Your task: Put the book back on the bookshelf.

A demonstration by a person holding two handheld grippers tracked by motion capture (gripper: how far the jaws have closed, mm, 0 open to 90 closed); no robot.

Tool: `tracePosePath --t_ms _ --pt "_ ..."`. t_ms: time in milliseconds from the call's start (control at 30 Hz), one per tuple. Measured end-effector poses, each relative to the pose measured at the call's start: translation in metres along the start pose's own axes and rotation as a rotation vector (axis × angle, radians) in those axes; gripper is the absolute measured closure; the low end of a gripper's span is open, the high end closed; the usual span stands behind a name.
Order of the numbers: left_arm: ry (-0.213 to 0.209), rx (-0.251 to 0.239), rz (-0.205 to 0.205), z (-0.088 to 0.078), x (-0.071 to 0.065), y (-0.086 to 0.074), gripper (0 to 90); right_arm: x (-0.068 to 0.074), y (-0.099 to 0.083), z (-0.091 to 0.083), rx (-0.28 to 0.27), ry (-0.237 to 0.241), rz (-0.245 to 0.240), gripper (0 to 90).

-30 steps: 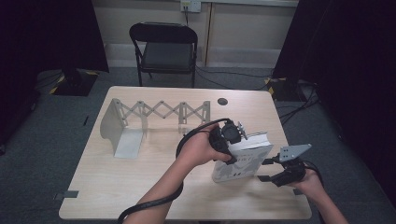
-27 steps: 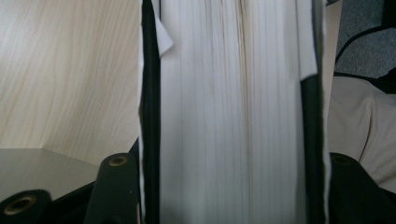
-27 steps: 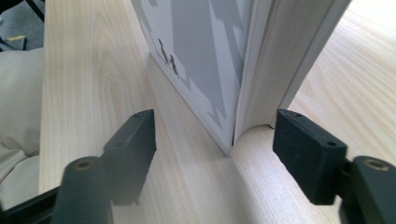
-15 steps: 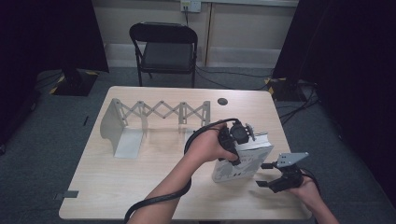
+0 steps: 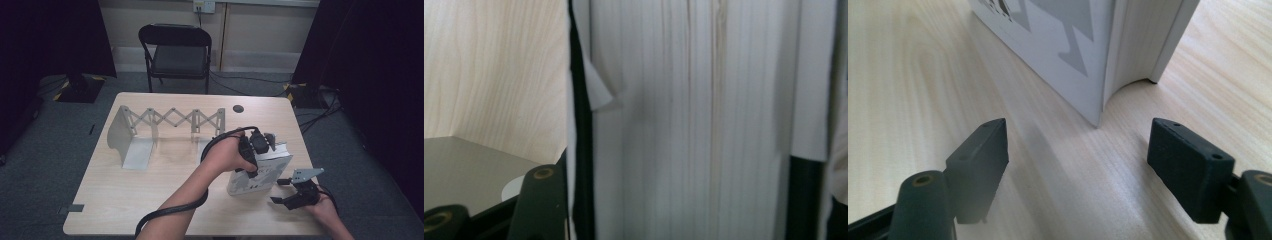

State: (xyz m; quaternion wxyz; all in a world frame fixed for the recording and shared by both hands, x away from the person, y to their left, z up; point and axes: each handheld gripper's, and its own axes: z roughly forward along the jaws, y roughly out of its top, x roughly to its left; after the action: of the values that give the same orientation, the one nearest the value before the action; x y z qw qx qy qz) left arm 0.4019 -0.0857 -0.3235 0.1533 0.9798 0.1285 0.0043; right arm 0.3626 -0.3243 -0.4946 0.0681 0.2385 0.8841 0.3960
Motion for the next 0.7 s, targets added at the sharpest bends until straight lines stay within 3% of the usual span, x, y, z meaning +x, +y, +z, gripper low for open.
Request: tracePosePath --t_ms 100,267,700 --pt "-0.009 0.007 -0.007 0.000 0.000 0.000 43.7 0.000 0.000 0.001 -0.004 -0.004 -0.002 23.2" --pt "0.014 0.045 -0.008 0.001 -0.003 0.003 47.3 0.002 -0.001 0.004 -0.018 -0.033 -0.036 23.0" --pt "0.067 0.005 -0.035 -0.002 -0.012 0.000 51.7 0.004 -0.001 0.004 -0.014 -0.050 -0.046 22.5"
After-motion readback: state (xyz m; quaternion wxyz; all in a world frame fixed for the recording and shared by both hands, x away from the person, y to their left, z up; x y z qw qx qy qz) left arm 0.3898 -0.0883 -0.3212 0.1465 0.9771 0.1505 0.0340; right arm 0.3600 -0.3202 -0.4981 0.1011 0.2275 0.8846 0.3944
